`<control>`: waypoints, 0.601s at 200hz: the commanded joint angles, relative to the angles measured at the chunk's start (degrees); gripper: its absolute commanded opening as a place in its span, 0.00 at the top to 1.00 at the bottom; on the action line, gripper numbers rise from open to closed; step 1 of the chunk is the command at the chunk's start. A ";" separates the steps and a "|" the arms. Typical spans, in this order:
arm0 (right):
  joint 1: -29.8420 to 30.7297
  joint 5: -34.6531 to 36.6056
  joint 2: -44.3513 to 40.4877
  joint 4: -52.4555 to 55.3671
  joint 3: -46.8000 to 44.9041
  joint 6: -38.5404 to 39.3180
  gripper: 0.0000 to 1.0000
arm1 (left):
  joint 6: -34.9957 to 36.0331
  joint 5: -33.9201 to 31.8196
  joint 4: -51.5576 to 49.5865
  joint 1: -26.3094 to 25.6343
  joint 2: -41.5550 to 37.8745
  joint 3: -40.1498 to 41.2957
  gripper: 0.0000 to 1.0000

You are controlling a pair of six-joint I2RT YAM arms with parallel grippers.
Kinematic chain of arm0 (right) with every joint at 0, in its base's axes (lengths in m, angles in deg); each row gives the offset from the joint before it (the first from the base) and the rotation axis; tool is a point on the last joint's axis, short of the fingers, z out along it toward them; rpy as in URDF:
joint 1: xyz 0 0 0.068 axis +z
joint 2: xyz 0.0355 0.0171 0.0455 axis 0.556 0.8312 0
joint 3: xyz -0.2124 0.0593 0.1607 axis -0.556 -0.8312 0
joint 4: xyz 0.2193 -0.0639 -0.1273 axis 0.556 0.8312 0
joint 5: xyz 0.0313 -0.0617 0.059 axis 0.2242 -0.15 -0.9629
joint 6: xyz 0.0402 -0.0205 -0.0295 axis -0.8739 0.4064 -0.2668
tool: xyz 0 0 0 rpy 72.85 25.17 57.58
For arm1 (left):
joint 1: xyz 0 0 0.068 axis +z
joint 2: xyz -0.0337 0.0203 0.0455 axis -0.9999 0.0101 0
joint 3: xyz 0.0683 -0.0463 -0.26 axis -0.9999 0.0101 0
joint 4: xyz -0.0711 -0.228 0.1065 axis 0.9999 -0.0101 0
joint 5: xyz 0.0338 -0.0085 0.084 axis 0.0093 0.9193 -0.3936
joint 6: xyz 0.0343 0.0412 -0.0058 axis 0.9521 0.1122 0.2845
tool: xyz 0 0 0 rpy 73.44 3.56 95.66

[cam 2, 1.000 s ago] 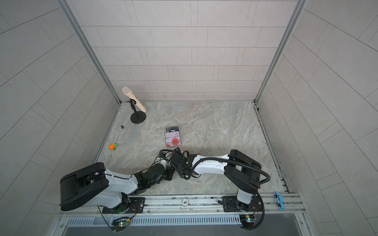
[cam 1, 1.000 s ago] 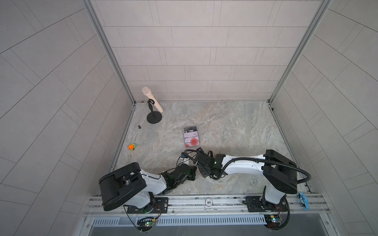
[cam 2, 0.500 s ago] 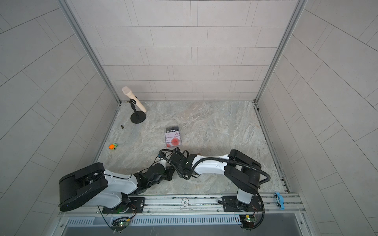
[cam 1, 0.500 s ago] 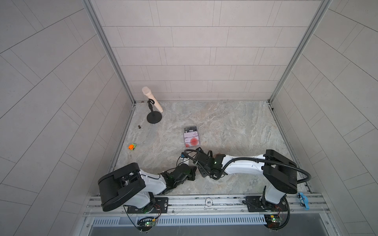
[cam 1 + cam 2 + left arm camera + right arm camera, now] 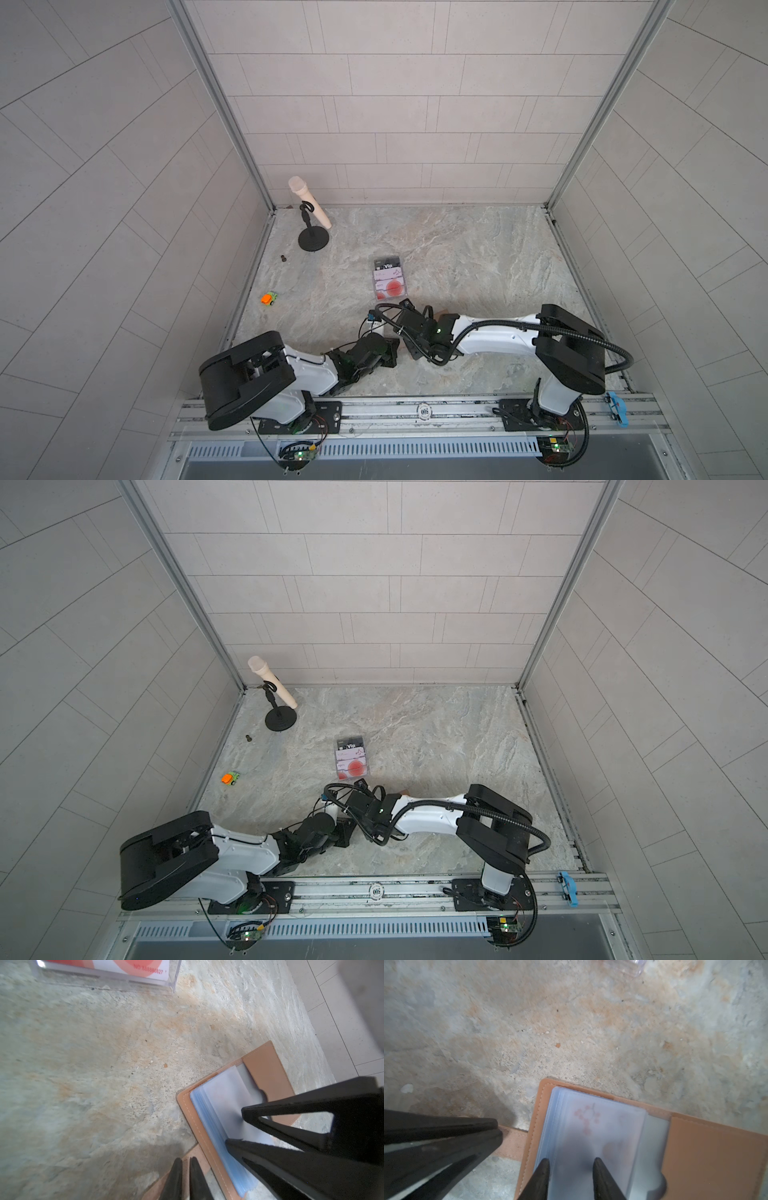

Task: Take the credit cards out of the card holder
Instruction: Flip over the card slot in the card holder.

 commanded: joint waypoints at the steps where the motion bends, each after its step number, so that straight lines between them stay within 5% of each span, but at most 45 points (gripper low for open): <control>1: -0.78 3.72 -0.48 6.41 -0.70 0.50 0.60 | 0.61 0.26 -9.93 -0.26 1.87 1.17 0.85; 120: -2.96 0.98 -5.14 4.99 -4.27 2.08 0.48 | 0.70 0.72 -9.89 -0.21 3.22 0.51 0.85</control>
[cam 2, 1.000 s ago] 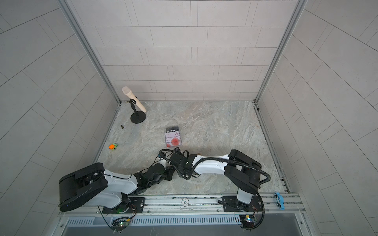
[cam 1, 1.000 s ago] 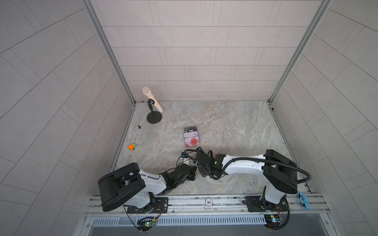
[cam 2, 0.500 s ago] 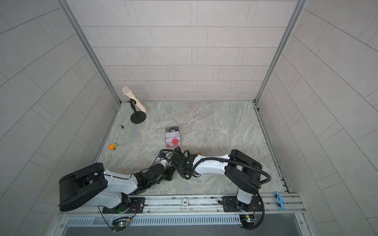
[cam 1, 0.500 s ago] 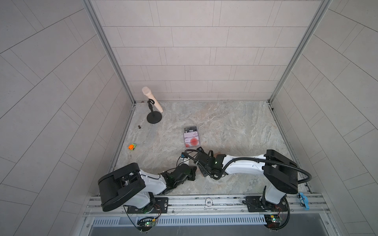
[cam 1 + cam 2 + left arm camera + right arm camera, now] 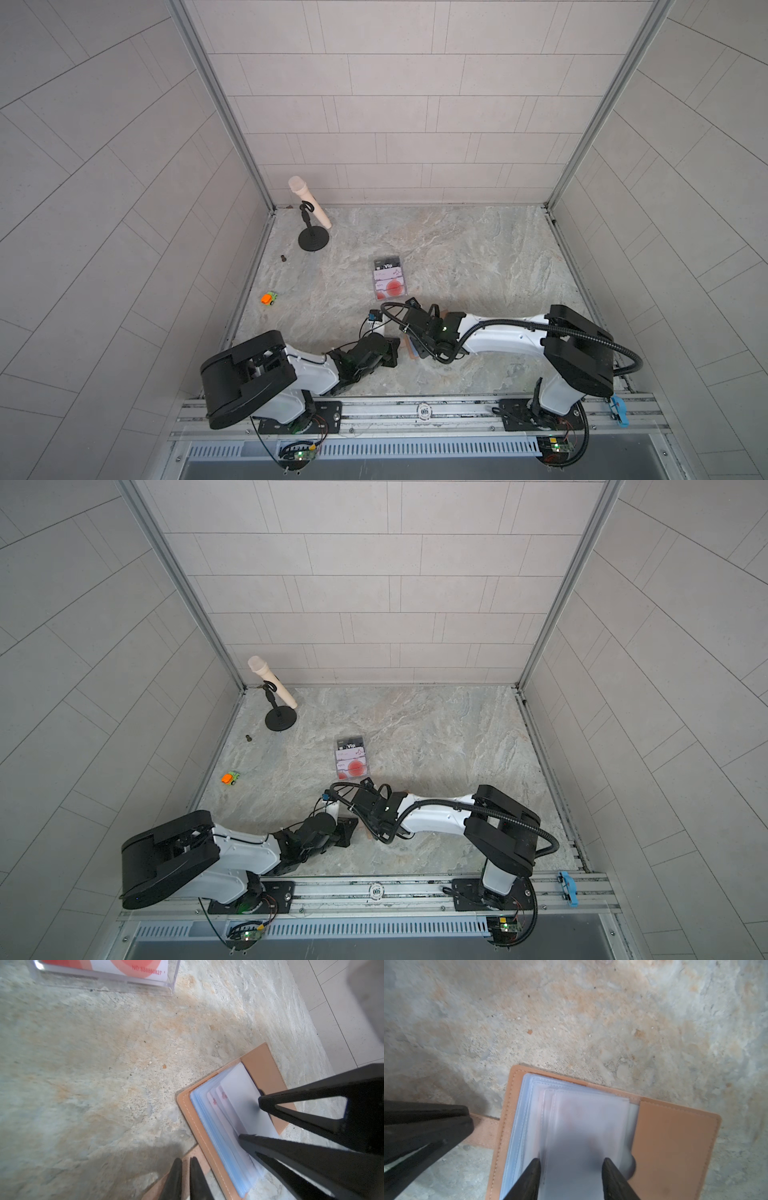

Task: Take the credit cards out of the card holder
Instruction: Flip over the card slot in the card holder.

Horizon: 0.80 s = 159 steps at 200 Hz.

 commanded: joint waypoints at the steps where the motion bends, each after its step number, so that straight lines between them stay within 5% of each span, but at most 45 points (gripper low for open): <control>1: -1.33 0.46 -2.09 2.94 -2.06 0.53 0.48 | 0.55 0.85 -9.62 -0.21 2.59 1.10 0.85; 159: -7.80 -3.35 -11.73 3.44 -6.98 2.28 0.46 | 0.81 1.17 -9.95 -0.30 2.82 0.72 0.85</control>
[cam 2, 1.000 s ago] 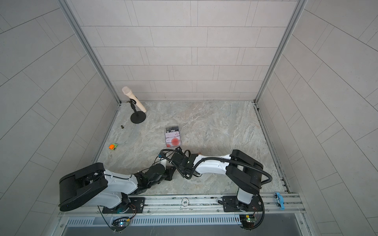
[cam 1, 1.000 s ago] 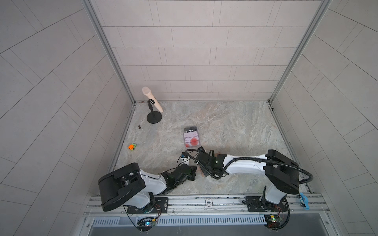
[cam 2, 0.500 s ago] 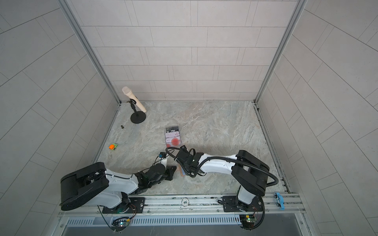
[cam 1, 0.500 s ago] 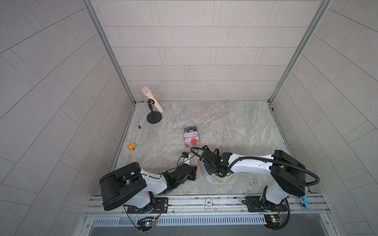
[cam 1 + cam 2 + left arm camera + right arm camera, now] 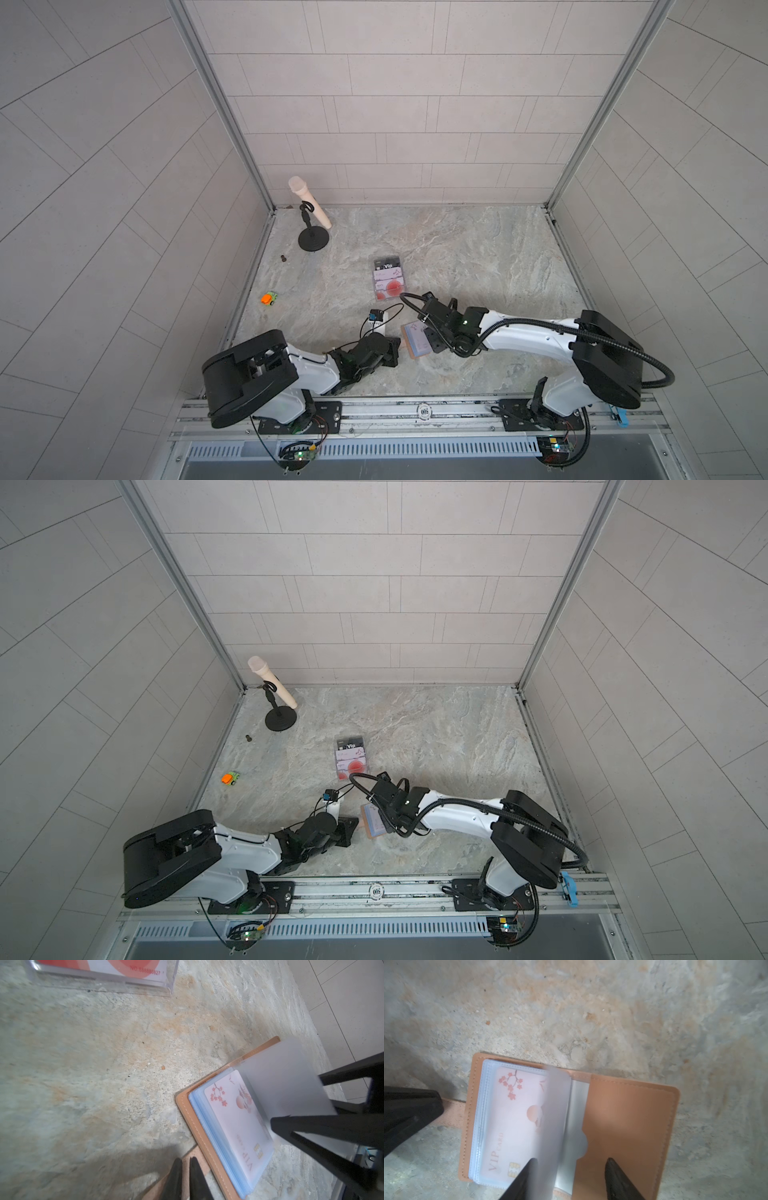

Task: Take the credit cards out of the card holder
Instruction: Flip over the card slot in the card holder.

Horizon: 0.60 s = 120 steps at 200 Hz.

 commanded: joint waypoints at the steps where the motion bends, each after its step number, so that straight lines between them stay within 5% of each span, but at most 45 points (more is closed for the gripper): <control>1: -1.70 0.60 -2.59 2.37 -1.33 0.47 0.46 | 0.77 1.19 -10.12 -0.26 2.40 0.90 0.85; 120: -3.83 6.55 0.32 7.31 -0.77 0.27 0.57 | 2.93 2.35 -11.13 -0.24 2.25 -1.01 0.85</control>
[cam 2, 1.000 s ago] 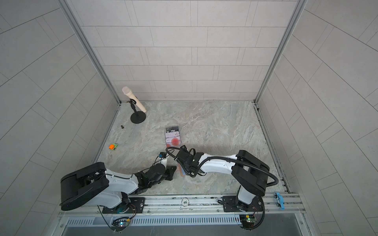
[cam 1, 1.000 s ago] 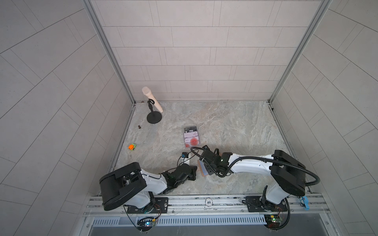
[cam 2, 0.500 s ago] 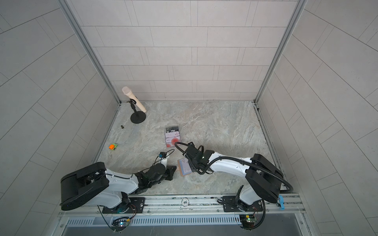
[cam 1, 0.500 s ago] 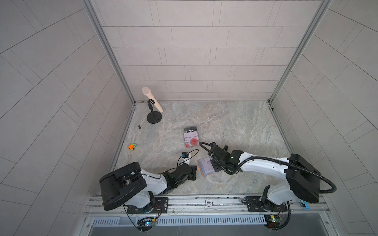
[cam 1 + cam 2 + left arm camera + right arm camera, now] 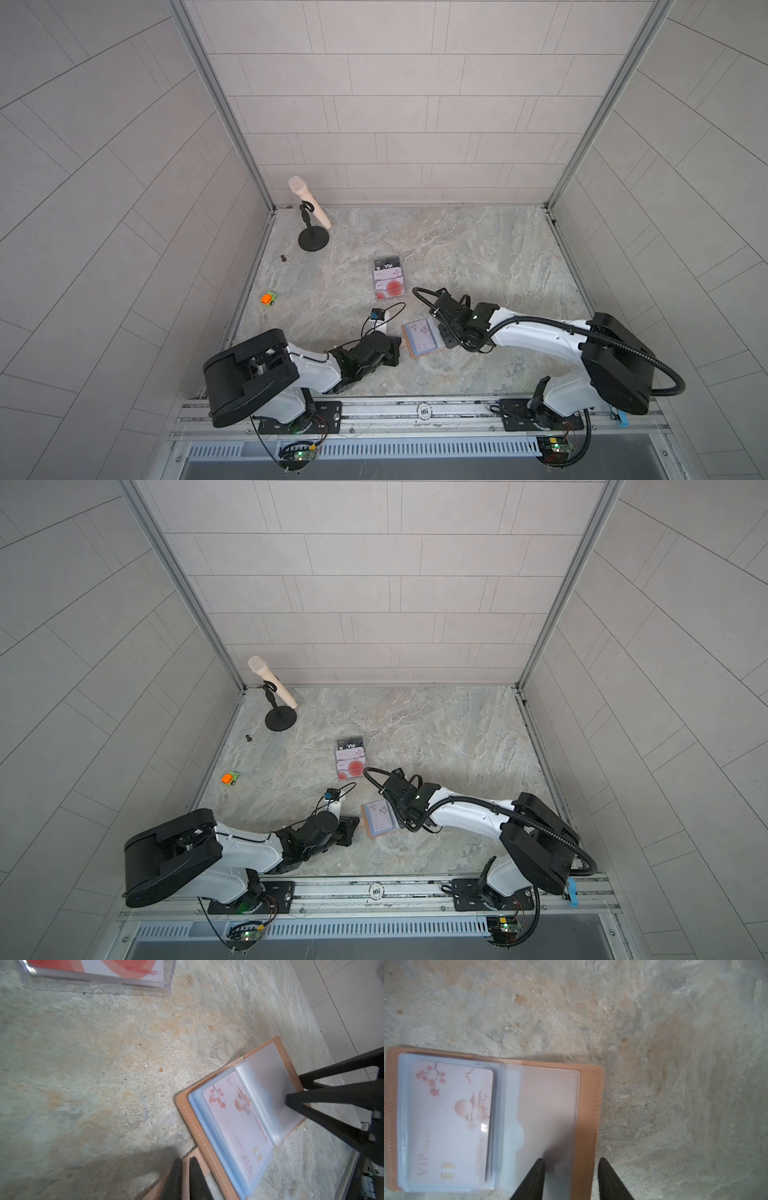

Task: Take the credit cards out of the card holder
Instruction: Flip over the card slot in the card holder.

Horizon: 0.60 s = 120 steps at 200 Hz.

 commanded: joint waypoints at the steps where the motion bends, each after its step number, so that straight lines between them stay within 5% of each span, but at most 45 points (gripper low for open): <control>1: -0.03 3.01 1.78 3.02 1.26 -0.53 0.57 | 1.98 2.21 -9.66 -0.23 1.89 0.31 0.85; 120: -1.03 0.64 -3.41 5.81 2.05 0.22 0.65 | 8.94 3.27 -18.67 -0.24 -11.97 -4.56 0.82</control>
